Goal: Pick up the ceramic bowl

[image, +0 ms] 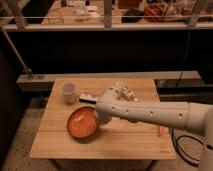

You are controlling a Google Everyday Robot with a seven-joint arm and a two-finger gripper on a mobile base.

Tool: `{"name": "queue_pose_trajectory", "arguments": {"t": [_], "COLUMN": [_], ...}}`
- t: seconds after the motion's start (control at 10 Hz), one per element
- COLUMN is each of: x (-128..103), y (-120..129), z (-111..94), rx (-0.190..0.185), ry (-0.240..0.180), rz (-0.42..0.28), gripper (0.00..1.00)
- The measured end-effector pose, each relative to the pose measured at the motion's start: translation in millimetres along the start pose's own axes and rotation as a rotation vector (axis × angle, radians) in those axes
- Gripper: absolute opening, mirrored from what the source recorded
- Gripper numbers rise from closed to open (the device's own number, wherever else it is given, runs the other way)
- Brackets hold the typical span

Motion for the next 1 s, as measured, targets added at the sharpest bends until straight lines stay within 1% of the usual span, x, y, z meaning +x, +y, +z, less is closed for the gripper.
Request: {"name": "queue_pose_trajectory", "arguments": {"t": [0.2,1.0], "x": [2,1], "y": [-2,0], "z": [-11,-34], "rx": [0.002,0.004], "ry": [0.0,-0.003], "rz": [-0.014,-0.018], "gripper": [0.01,0.01]}}
